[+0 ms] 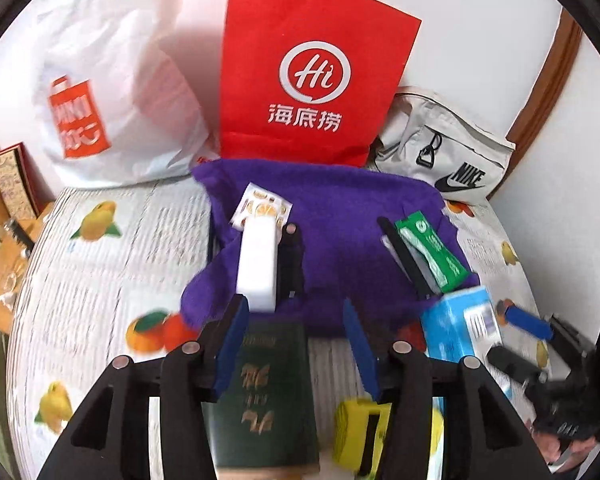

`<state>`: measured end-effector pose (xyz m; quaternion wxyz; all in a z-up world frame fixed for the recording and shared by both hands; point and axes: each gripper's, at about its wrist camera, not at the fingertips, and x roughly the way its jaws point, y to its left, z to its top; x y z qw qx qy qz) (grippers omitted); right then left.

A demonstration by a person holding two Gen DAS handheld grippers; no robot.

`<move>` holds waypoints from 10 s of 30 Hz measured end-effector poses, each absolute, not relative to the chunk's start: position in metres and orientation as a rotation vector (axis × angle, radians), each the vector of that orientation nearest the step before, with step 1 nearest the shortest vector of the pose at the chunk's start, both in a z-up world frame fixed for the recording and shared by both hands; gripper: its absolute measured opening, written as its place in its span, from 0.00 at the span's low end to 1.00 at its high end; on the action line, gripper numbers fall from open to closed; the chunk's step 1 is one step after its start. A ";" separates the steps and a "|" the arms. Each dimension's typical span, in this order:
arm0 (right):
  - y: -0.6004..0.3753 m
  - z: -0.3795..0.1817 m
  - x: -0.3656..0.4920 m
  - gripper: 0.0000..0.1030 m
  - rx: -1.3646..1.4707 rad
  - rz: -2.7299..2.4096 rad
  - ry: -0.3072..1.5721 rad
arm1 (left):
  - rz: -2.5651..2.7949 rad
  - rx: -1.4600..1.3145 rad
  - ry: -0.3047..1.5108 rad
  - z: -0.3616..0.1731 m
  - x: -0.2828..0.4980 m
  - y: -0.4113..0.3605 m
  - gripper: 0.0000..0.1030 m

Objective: Organize soft objects
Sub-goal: 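Grasp the yellow Adidas pouch with the right gripper, then grasp the green wet-wipe pack with the left gripper while the right holds the pouch, then carry the wipe pack and yellow pouch in both grippers over the purple towel, then open both grippers to drop the pouch and wipe pack onto the towel, then move both tools back toward the white glove on the sheet, then grasp the white glove with the right gripper while the left grasps the white tissue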

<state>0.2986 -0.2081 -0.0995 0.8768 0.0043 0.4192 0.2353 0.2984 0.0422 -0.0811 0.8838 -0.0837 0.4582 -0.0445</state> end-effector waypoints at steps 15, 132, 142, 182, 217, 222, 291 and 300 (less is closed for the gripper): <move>-0.129 -0.143 0.238 0.86 -0.169 0.609 0.921 | -0.064 -0.198 1.001 -0.120 0.244 0.088 0.52; -0.272 -0.063 0.163 0.17 0.085 0.402 0.747 | -0.105 -0.164 0.855 -0.078 0.148 0.059 0.48; -0.262 -0.049 0.204 0.17 0.067 0.430 0.715 | -0.092 -0.161 0.843 -0.068 0.184 0.058 0.48; -0.217 -0.083 0.383 0.17 -0.069 0.441 0.753 | -0.110 -0.162 0.915 -0.099 0.342 0.032 0.48; -0.182 -0.151 0.433 0.47 -0.160 0.525 0.935 | -0.149 -0.110 1.069 -0.142 0.421 -0.004 0.49; -0.191 -0.143 0.424 0.52 -0.141 0.507 0.916 | -0.163 -0.115 1.077 -0.143 0.421 -0.009 0.57; -0.182 -0.181 0.168 0.64 -0.004 0.393 0.965 | -0.137 -0.290 0.994 -0.140 0.148 0.075 0.61; -0.164 -0.202 0.176 0.62 -0.076 0.314 0.946 | -0.147 -0.289 1.026 -0.155 0.156 0.073 0.61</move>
